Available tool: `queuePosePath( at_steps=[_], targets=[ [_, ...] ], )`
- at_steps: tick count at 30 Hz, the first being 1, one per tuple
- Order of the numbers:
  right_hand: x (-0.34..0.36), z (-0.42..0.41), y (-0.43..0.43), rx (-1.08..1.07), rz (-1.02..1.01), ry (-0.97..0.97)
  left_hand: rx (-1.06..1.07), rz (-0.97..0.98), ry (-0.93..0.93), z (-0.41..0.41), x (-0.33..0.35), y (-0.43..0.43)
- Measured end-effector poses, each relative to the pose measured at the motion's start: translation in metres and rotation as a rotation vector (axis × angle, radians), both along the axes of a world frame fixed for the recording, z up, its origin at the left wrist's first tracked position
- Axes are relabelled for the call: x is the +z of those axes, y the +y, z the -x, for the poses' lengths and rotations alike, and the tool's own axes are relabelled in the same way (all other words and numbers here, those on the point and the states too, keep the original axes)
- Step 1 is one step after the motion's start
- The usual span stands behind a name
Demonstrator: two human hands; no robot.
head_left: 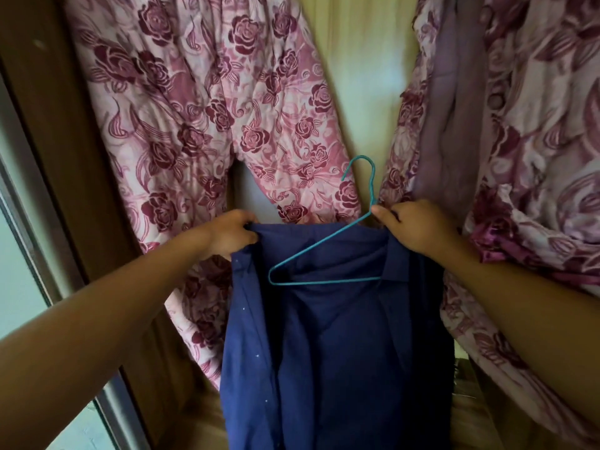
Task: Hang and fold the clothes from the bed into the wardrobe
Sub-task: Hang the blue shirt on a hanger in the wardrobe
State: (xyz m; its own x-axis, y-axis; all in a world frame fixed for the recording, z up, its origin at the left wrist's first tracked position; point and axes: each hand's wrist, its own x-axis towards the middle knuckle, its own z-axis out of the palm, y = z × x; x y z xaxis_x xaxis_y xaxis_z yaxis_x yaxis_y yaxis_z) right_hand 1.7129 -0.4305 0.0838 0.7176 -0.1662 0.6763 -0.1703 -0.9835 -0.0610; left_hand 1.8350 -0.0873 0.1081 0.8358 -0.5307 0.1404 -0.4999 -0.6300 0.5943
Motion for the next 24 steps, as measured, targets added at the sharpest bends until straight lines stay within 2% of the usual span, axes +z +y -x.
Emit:
queuePosePath(
  at_steps=[3,5,6,9,10,12,15,19,24],
  targets=[
    [0.005,0.005,0.022,-0.046,-0.023,-0.082,0.012,0.113,0.041,0.015,0.014,-0.012],
    [0.011,0.004,0.04,-0.049,-0.054,-0.134,-0.054,0.218,0.044,0.026,0.016,-0.025],
    [0.015,0.003,0.052,-0.036,-0.055,-0.16,-0.094,0.227,-0.029,0.029,0.017,-0.031],
    [0.025,-0.002,0.09,0.036,-0.069,-0.209,-0.04,0.056,-0.49,0.033,0.019,-0.039],
    [0.028,-0.004,0.101,0.056,-0.093,-0.215,-0.049,0.06,-0.564,0.034,0.022,-0.037],
    [0.036,-0.006,0.113,0.081,-0.168,-0.225,-0.195,0.129,-0.512,0.038,0.029,-0.03],
    [0.051,-0.009,0.123,0.151,-0.303,-0.244,-0.29,0.103,-0.457,0.044,0.042,-0.015],
    [0.076,-0.018,0.144,0.22,-0.374,-0.293,-0.232,0.04,-0.672,0.044,0.076,-0.003],
    [0.122,-0.025,0.159,0.164,-0.243,-0.335,-0.185,0.087,-0.767,0.038,0.141,0.019]
  ],
)
